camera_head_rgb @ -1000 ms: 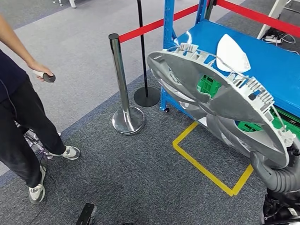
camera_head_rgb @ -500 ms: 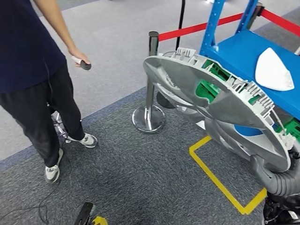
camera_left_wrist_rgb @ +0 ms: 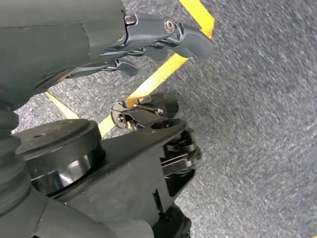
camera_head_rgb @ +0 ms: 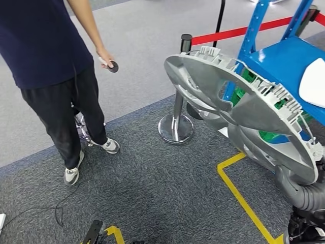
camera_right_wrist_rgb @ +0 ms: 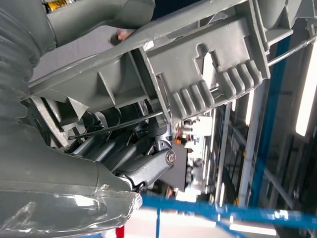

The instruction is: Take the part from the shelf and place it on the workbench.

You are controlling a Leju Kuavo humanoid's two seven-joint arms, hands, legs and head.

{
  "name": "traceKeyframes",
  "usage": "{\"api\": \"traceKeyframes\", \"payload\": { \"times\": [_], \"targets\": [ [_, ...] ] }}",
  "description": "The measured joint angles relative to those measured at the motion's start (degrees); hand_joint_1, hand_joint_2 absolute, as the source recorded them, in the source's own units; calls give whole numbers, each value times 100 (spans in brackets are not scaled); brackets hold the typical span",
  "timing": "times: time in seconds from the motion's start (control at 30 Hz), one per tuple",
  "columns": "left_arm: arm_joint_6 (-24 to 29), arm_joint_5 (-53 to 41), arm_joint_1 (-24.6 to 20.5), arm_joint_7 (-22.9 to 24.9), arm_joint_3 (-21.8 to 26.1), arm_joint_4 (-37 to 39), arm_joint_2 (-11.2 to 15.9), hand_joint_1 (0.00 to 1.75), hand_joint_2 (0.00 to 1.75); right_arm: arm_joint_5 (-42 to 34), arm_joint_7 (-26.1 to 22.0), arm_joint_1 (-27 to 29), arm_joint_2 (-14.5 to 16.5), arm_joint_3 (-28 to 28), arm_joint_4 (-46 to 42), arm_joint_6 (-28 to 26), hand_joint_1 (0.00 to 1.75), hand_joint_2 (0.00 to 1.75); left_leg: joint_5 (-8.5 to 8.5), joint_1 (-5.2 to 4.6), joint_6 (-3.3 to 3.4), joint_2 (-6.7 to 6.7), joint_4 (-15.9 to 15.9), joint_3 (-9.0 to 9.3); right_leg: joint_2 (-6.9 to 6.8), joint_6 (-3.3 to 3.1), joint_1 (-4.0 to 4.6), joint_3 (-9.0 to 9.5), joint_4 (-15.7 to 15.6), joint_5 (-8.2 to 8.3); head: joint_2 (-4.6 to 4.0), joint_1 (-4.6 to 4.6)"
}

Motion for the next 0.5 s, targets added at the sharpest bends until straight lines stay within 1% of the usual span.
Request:
{"api": "traceKeyframes", "payload": {
  "times": [0.03,0.07,0.1,0.13,0.17,0.2,0.23,0.27,0.3,0.33,0.37,0.4,0.43,0.47,0.5],
  "targets": [
    [7,-13,-2,-4,0,0,1,0,175,0,0,6,1,-1,-1,1,175,175,182,6,-4,81,-370,209,-46,21,-1,11,2,-11,0,-1],
    [14,-24,-11,-7,-1,-1,-1,0,175,0,0,15,1,-4,-5,1,175,175,305,-6,-1,182,-741,410,-86,54,12,17,16,-31,0,-5],
    [22,-34,-22,-9,-1,-1,-5,0,175,0,-1,25,2,-10,-14,1,175,175,379,-17,29,258,-1014,554,-122,89,27,21,25,-48,0,-1],
    [31,-41,-29,-9,-1,-1,-8,0,175,0,-1,35,2,-16,-23,1,175,175,396,-32,69,301,-1169,628,-163,124,41,26,31,-63,0,4],
    [48,-45,-32,-9,-1,-1,-12,0,175,0,-1,43,2,-22,-31,1,175,175,378,-52,119,280,-1208,629,-200,156,50,30,31,-72,0,11],
    [72,-46,-27,-9,-1,-1,-12,0,175,0,-1,46,2,-27,-35,1,175,175,384,-56,176,225,-1205,615,-242,182,41,42,18,-76,0,18],
    [101,-31,-20,1,-1,0,-12,0,175,-1,3,46,2,-31,-36,-1,175,175,388,-58,215,181,-1210,610,-236,213,25,38,32,-100,-1,22],
    [138,-3,-22,33,3,0,-13,0,175,-1,11,44,3,-34,-37,-3,175,175,396,-56,255,135,-1216,609,-167,238,10,-1,118,-170,-1,28],
    [180,26,-34,76,10,-1,-17,0,175,-3,25,37,3,-38,-37,-8,175,175,405,-50,291,90,-1222,609,-67,255,1,-101,326,-299,-1,35],
    [237,51,-53,129,17,-1,-23,0,175,-6,49,18,4,-38,-34,-14,175,175,408,-48,320,45,-1223,608,55,264,-3,-270,671,-478,-1,47],
    [296,61,-77,180,25,-2,-29,0,175,-7,75,-8,4,-34,-29,-21,175,175,410,-55,339,-3,-1223,606,140,262,0,-477,1092,-665,0,52],
    [349,56,-97,214,28,-2,-35,0,175,-9,102,-38,4,-27,-21,-32,175,175,411,-63,351,-53,-1222,604,177,258,4,-682,1487,-806,0,55],
    [390,50,-111,240,29,-2,-39,0,175,-9,125,-67,4,-18,-10,-45,175,175,412,-70,356,-107,-1220,605,193,253,5,-825,1739,-855,0,54],
    [414,40,-120,257,29,-2,-41,0,175,-8,140,-91,4,-9,-1,-58,175,175,412,-73,358,-165,-1218,608,197,243,4,-868,1772,-792,-1,53],
    [443,22,-126,267,29,-2,-42,0,175,-7,151,-113,4,-2,7,-73,175,175,413,-74,358,-226,-1216,612,205,232,2,-798,1574,-627,-1,54]
  ]
}}
